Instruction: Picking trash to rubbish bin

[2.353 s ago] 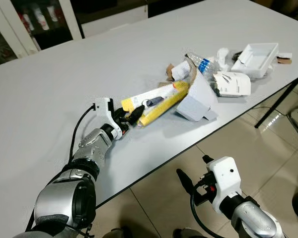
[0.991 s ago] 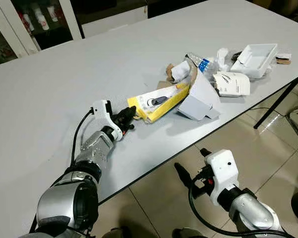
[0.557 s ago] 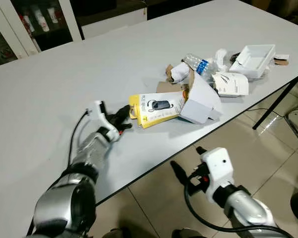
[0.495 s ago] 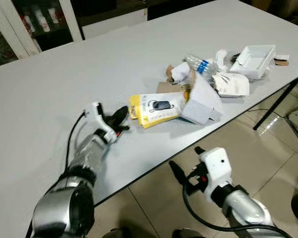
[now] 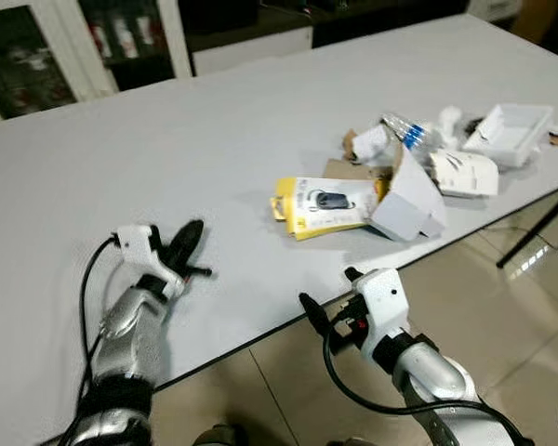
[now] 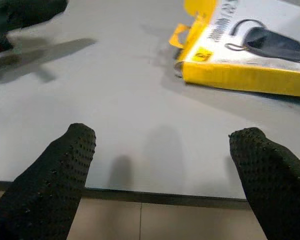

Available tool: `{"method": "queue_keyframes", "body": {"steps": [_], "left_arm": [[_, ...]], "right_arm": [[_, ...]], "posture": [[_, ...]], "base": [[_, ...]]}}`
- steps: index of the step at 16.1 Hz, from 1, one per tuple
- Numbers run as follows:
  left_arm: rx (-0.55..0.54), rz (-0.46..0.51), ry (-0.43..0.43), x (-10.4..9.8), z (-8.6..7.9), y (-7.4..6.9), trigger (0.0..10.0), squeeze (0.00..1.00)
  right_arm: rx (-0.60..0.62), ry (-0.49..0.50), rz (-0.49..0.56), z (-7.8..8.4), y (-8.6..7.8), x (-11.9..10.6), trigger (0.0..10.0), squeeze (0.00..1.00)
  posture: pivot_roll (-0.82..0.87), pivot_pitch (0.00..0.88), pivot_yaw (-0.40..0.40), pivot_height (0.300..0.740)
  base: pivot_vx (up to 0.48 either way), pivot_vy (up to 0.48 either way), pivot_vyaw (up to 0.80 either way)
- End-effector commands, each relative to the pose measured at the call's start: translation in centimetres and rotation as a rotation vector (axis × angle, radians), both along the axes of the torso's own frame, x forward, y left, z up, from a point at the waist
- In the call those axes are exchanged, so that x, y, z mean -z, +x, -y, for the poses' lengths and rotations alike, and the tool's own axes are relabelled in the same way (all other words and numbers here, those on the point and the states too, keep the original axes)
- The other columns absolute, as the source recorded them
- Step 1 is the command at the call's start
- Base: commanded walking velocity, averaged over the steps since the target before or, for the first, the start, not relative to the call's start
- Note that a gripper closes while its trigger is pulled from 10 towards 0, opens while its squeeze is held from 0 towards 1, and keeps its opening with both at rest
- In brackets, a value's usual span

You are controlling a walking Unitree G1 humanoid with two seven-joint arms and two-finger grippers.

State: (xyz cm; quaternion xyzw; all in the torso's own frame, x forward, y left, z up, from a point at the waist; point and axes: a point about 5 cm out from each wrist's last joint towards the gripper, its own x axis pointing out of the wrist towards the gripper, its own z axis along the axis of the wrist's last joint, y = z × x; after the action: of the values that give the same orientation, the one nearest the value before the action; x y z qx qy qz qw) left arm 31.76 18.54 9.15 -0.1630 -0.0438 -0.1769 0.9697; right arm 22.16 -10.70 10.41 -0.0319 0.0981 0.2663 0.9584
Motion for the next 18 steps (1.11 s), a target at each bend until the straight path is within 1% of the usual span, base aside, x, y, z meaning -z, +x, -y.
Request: {"method": "queue_keyframes", "body": {"steps": [1, 2, 3, 4, 5, 7, 9, 10, 11, 12, 13, 14, 15, 16, 17, 18], "left_arm": [[0.01, 0.026, -0.01, -1.2, 0.4, 0.8, 10.0, 1.0], [-0.012, 0.02, -0.008, -1.7, 0.5, 1.8, 10.0, 1.0], [-0.01, 0.014, -0.001, -1.9, 0.7, 2.4, 10.0, 1.0], [-0.004, 0.011, 0.011, -2.1, 1.0, 2.9, 10.0, 1.0], [0.024, 0.01, 0.046, -2.4, 1.5, 3.4, 10.0, 1.0], [0.042, 0.0, 0.062, -2.5, 1.8, 3.7, 10.0, 1.0], [0.103, -0.052, 0.128, -2.2, 3.3, 4.3, 10.0, 1.0], [0.105, -0.066, 0.131, -2.0, 3.5, 4.3, 10.0, 1.0], [0.105, -0.085, 0.134, -1.9, 4.2, 4.6, 10.0, 1.0], [0.102, -0.085, 0.142, -2.0, 4.5, 4.8, 10.0, 1.0], [0.064, -0.097, 0.161, -2.0, 4.5, 4.9, 10.0, 1.0], [0.049, -0.101, 0.172, -2.1, 4.5, 5.0, 10.0, 1.0], [0.04, -0.112, 0.183, -1.8, 4.3, 4.8, 10.0, 0.8], [0.038, -0.121, 0.185, -1.6, 4.3, 4.7, 10.0, 0.8], [0.005, -0.133, 0.192, -1.0, 3.8, 4.0, 10.0, 0.0], [-0.06, -0.169, 0.229, 0.3, 2.8, 2.3, 10.0, 0.0]], "right_arm": [[-0.015, 0.005, 0.013, -0.1, 0.2, 0.0, 10.0, 0.0], [-0.016, 0.003, 0.016, 0.1, 0.3, 0.0, 10.0, 0.0], [-0.016, 0.0, 0.018, 0.3, 0.2, 0.1, 10.0, 0.0], [-0.017, -0.005, 0.019, 0.4, 0.2, 0.1, 10.0, 0.0], [-0.016, -0.014, 0.023, 0.6, 0.2, 0.2, 10.0, 0.0], [-0.009, -0.018, 0.026, 0.8, 0.1, 0.1, 10.0, 0.0], [0.046, -0.032, 0.039, 1.4, 0.1, 0.1, 10.0, 0.0], [0.055, -0.031, 0.042, 1.4, 0.1, 0.0, 10.0, 0.0], [0.08, -0.029, 0.05, 1.5, 0.0, -0.1, 10.0, 0.0], [0.089, -0.029, 0.051, 1.6, 0.0, -0.1, 10.0, 0.0], [0.12, -0.021, 0.057, 1.7, 0.0, -0.2, 10.0, 0.0], [0.133, -0.014, 0.059, 1.8, 0.1, -0.2, 10.0, 0.0], [0.158, -0.007, 0.079, 1.9, 0.2, -0.5, 10.0, 0.0], [0.168, -0.007, 0.092, 1.9, 0.2, -0.7, 10.0, 0.0], [0.163, -0.023, 0.127, 1.9, 0.2, -1.1, 10.0, 0.0], [0.147, -0.039, 0.144, 1.7, 0.1, -1.3, 10.0, 0.0]], "posture": [[-0.12, 0.069, 0.041, 0.74], [-0.12, 0.068, 0.04, 0.74], [-0.13, 0.067, 0.043, 0.74], [-0.14, 0.064, 0.047, 0.74], [-0.14, 0.065, 0.051, 0.74], [-0.14, 0.062, 0.054, 0.74], [-0.16, 0.053, 0.074, 0.74], [-0.17, 0.054, 0.075, 0.74], [-0.18, 0.053, 0.078, 0.74], [-0.18, 0.049, 0.079, 0.74], [-0.17, 0.044, 0.079, 0.74], [-0.17, 0.043, 0.078, 0.74], [-0.16, 0.04, 0.067, 0.74], [-0.16, 0.04, 0.067, 0.74], [-0.15, 0.041, 0.047, 0.74], [-0.13, 0.036, 0.019, 0.74]], "base": [[0.0, 0.0, 0.0], [0.0, 0.0, 0.0], [0.0, 0.0, 0.0], [0.0, 0.0, 0.0], [0.0, 0.0, 0.0], [0.0, 0.0, 0.0], [0.0, 0.0, 0.0], [0.0, 0.0, 0.0], [0.0, 0.0, 0.0], [0.0, 0.0, 0.0], [0.0, 0.0, 0.0], [0.0, 0.0, 0.0], [0.0, 0.0, 0.0], [0.0, 0.0, 0.0], [0.0, 0.0, 0.0], [0.0, 0.0, 0.0]]}}
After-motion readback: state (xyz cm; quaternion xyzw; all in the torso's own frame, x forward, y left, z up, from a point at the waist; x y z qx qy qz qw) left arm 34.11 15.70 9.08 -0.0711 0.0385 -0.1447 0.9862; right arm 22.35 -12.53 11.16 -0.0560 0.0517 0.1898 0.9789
